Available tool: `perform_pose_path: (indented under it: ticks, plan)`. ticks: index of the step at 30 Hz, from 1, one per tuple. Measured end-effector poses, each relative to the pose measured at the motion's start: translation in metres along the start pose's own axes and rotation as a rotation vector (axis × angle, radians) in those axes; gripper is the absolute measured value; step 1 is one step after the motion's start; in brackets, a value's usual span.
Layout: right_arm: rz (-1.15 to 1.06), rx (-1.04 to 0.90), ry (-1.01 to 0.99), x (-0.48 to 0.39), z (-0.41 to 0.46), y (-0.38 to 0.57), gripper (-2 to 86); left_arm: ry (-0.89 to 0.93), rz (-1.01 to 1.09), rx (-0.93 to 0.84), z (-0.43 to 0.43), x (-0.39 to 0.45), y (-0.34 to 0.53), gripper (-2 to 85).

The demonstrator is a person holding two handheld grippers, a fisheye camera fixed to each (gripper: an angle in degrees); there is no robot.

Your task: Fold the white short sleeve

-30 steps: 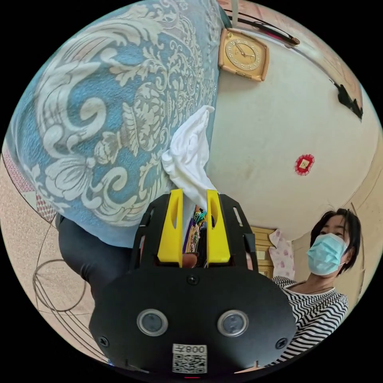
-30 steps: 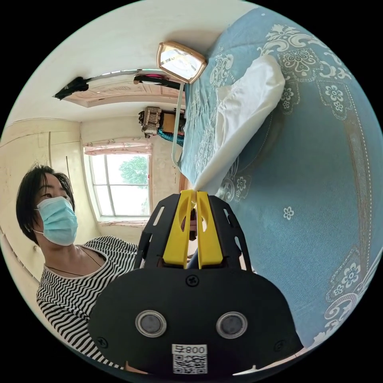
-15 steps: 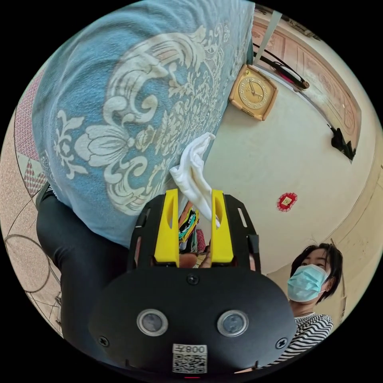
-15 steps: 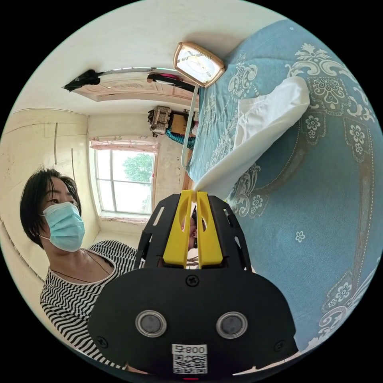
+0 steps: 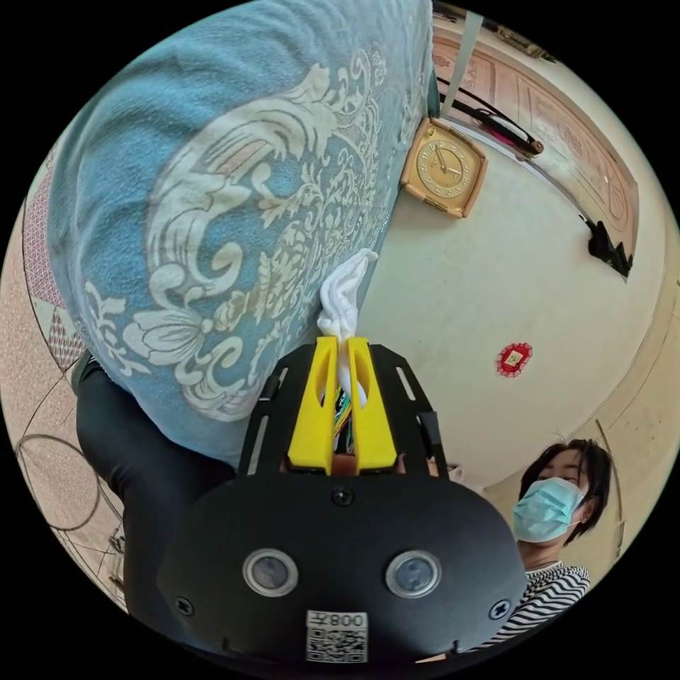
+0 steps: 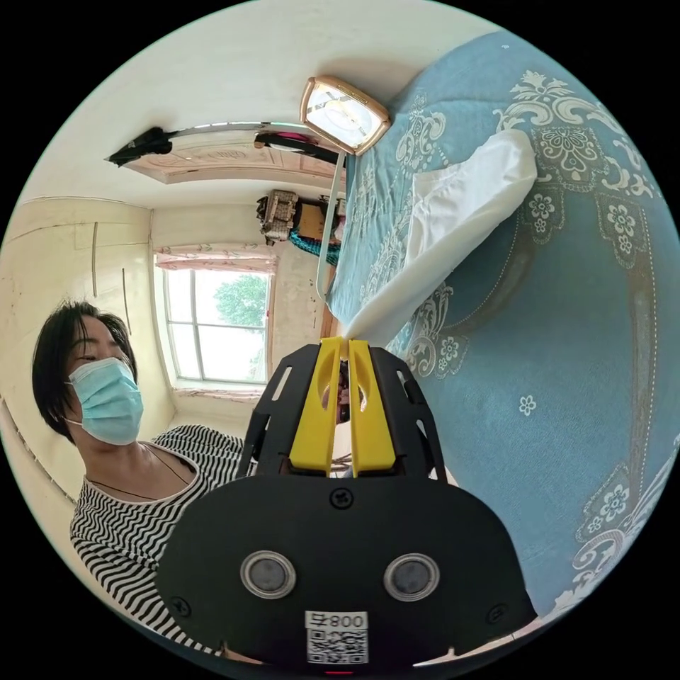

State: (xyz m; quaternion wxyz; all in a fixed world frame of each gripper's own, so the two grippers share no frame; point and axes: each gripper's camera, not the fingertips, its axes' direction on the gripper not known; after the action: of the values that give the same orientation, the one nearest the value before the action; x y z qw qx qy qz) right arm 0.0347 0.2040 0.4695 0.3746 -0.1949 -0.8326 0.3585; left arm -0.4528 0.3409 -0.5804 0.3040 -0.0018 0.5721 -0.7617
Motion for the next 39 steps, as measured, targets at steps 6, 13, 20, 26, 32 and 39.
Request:
perform_pose_path:
  ticks: [6, 13, 20, 26, 32, 39]
  plan:
    - [0.098, 0.028, 0.021, 0.024, -0.028, 0.066, 1.5, -0.067, 0.083, -0.052, 0.026, 0.014, 0.033, 2.3]
    - [0.149, 0.072, -0.003, 0.031, -0.069, 0.16, 1.4, -0.149, 0.259, -0.138, 0.06, 0.053, 0.1, 2.1]
    - [0.043, 0.146, -0.024, -0.003, -0.131, 0.272, 1.5, -0.122, 0.484, -0.27, 0.117, 0.111, 0.2, 1.9]
    - [-0.084, 0.26, -0.038, -0.04, -0.198, 0.382, 1.6, -0.042, 0.635, -0.391, 0.185, 0.145, 0.294, 1.9]
    - [-0.161, 0.388, -0.045, -0.056, -0.265, 0.493, 1.6, -0.004, 0.727, -0.52, 0.275, 0.152, 0.384, 2.0]
    - [-0.131, 0.531, -0.013, -0.036, -0.353, 0.569, 1.6, -0.025, 0.766, -0.646, 0.446, 0.135, 0.46, 1.9]
